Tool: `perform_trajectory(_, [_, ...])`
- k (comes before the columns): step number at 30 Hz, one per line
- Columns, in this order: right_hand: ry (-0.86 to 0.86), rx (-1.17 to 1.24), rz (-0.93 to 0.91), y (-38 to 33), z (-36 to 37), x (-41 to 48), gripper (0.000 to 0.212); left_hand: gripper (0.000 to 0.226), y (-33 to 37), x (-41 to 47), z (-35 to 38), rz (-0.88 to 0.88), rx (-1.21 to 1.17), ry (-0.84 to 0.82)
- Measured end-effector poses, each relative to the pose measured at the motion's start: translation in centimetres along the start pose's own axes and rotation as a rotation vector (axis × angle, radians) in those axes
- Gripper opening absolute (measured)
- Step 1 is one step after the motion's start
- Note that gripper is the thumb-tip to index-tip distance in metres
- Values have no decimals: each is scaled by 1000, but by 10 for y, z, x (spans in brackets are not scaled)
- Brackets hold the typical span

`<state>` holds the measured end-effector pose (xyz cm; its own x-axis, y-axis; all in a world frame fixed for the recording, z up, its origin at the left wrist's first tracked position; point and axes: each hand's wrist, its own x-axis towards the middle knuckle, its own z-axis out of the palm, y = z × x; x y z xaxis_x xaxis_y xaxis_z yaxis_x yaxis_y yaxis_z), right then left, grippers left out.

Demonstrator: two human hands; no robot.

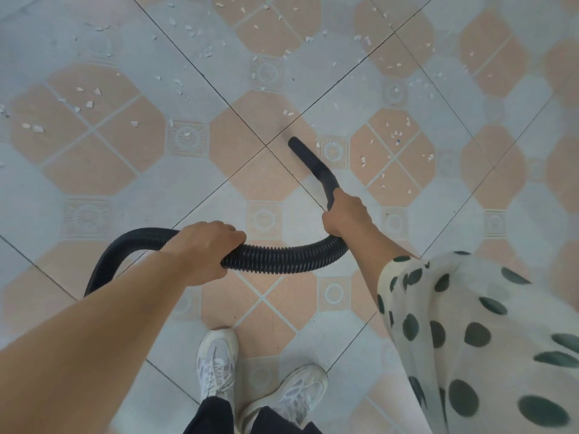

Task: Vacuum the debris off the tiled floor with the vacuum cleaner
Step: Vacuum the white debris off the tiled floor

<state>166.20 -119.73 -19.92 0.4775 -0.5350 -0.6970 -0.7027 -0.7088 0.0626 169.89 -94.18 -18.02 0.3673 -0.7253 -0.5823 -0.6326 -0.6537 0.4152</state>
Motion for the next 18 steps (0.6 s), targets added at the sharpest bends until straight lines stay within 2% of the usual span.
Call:
perform_trajectory(4, [4, -24, 25, 15, -11, 8, 50, 23, 16, 13, -1, 29, -11, 15])
perform_trajectory(13, [42, -1, -60, -20, -29, 40, 51, 22, -3, 27, -17, -94, 39, 28])
perform_trajectory(18, [23, 31, -20, 1, -17, 24, 51, 21, 9, 27, -15, -63, 81, -21])
